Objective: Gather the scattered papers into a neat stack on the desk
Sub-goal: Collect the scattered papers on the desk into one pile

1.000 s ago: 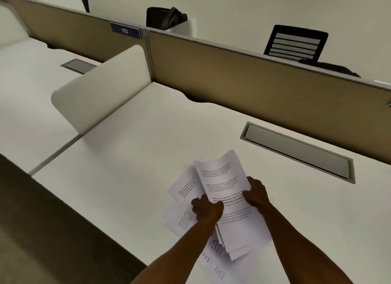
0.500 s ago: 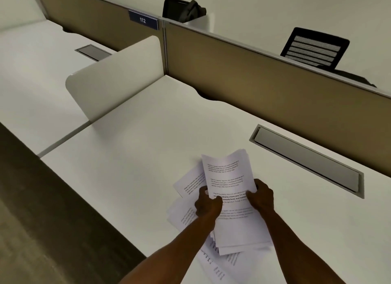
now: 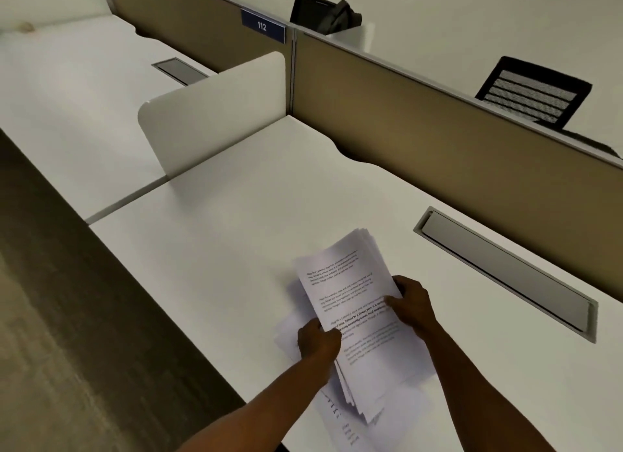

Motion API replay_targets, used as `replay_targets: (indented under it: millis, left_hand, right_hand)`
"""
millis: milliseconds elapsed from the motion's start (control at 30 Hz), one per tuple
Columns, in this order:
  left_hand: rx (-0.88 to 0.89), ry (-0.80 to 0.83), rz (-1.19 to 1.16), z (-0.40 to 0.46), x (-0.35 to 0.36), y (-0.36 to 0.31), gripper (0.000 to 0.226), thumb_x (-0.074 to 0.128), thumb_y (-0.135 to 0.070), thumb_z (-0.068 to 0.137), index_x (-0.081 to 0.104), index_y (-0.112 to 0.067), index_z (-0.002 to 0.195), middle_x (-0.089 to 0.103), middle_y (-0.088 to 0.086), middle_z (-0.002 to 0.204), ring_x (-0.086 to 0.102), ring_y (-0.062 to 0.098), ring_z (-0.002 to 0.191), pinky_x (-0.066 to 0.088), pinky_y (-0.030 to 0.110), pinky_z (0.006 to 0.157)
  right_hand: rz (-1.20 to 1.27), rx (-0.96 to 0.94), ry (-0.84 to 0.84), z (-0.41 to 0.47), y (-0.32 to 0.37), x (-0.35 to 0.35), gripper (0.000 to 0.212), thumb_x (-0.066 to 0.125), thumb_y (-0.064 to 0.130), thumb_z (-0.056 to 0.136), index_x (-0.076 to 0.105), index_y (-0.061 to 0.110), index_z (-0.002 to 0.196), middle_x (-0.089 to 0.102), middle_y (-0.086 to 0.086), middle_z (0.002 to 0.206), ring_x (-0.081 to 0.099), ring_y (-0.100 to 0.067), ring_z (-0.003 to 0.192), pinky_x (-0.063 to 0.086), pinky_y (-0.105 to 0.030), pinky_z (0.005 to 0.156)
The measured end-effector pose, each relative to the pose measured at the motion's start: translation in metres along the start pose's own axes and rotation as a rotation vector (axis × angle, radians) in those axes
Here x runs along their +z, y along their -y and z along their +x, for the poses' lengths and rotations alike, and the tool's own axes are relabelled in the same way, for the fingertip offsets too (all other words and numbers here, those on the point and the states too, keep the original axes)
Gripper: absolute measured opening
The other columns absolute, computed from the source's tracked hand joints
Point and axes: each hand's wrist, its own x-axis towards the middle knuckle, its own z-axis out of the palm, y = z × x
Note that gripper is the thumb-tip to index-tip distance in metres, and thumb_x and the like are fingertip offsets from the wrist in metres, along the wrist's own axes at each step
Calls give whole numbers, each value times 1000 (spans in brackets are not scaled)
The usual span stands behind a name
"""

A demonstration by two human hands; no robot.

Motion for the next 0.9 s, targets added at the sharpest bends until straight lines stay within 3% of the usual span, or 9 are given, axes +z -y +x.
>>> replay_targets:
  millis: [67,167,233,300,433,567,633,800,900]
  left_hand:
    - [-22,-9,-28,-1,3,-2,19,66,1,87,68,-6,104,67,9,110,66,17,86,53,13,61]
    - [-52,-22,-53,0,10,-6,31,71,-3,84,63,1,114,62,11,113,65,25,103,58,32,91]
    - [-65,-31,-64,0,11,-8,34,71,-5,84,62,2,116,61,18,123,63,30,110,56,42,98]
    - [-68,-36,-77,2,10,-12,36,71,-7,84,61,1,118,57,20,128,63,32,111,57,39,95]
    - [-79,-44,-89,7,9,-15,45,71,-11,86,56,-5,128,49,17,135,62,25,102,53,23,74]
    - [-109,-60,21,10,11,-17,48,71,-23,86,54,-13,129,44,13,135,59,29,112,56,38,94]
    - [-116,-69,25,11,12,-17,48,71,-25,85,54,-14,129,47,13,133,59,30,114,56,41,95]
    - [-100,-59,-210,12,14,-19,44,73,-18,85,54,-14,125,62,9,122,66,23,95,53,25,58]
    - [-80,-70,-281,13,17,-22,45,73,-18,85,55,-16,125,63,9,121,67,25,98,53,25,57]
  right_hand:
    - [-110,-10,-10,5,2,9,31,66,0,81,68,6,112,72,-14,108,65,-25,89,51,-31,77]
    - [-249,-18,-35,10,-1,19,38,64,-1,81,63,2,119,64,-20,118,61,-36,106,50,-38,90]
    - [-278,0,-29,11,-1,26,41,61,-2,81,60,1,122,61,-21,119,59,-39,110,50,-41,92]
    - [-303,12,-2,10,-2,30,35,58,-1,81,58,1,117,63,-20,110,61,-37,100,53,-41,85]
    - [-344,15,-9,8,-6,35,34,59,4,83,56,3,117,64,-18,107,61,-34,94,52,-39,80]
    - [-354,30,-18,9,-8,35,38,62,10,84,55,2,120,64,-19,111,61,-36,99,52,-41,84]
    - [-357,38,-18,9,-10,35,44,65,13,84,54,2,125,62,-20,115,59,-36,104,51,-43,88]
    - [-305,82,-28,11,-11,36,48,70,20,83,54,1,124,61,-22,118,58,-37,109,50,-46,92]
    - [-315,85,-39,10,-11,37,50,70,23,84,53,1,124,62,-20,118,59,-37,108,51,-44,91]
